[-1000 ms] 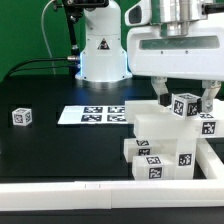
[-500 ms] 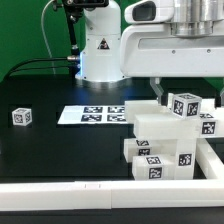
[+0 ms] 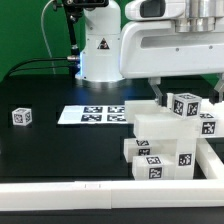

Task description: Assemble chair

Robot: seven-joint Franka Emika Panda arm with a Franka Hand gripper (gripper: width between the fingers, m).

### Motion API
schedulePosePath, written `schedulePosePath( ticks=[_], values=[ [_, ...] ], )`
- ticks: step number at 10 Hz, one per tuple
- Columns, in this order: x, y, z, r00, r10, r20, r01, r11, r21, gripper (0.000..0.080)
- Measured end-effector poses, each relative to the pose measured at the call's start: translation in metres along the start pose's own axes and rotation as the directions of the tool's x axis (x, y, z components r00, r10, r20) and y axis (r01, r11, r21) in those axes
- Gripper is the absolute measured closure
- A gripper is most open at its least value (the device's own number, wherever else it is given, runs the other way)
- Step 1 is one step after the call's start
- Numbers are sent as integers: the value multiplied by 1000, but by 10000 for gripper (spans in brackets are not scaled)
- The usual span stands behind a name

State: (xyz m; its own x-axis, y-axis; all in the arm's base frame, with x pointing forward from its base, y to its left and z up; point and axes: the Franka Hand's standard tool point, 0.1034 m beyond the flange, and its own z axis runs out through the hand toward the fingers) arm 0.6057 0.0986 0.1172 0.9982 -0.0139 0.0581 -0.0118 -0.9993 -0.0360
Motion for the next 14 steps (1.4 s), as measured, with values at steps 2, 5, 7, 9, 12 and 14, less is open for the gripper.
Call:
schedulePosePath(
  ticks=[2, 5, 7, 9, 12, 14],
  values=[
    [0, 0, 0, 999, 42, 0, -42, 999, 0, 519],
    [0, -3, 0, 943, 332, -2, -332, 943, 3, 518],
    [1, 1, 0, 824, 567, 1, -567, 824, 13, 518],
    [1, 0, 0, 670, 742, 1, -742, 670, 24, 517],
    [3, -2, 0, 500, 866, 10, -865, 499, 53, 517],
    [5, 1, 1, 337, 940, 44, -940, 334, 63, 517]
  ],
)
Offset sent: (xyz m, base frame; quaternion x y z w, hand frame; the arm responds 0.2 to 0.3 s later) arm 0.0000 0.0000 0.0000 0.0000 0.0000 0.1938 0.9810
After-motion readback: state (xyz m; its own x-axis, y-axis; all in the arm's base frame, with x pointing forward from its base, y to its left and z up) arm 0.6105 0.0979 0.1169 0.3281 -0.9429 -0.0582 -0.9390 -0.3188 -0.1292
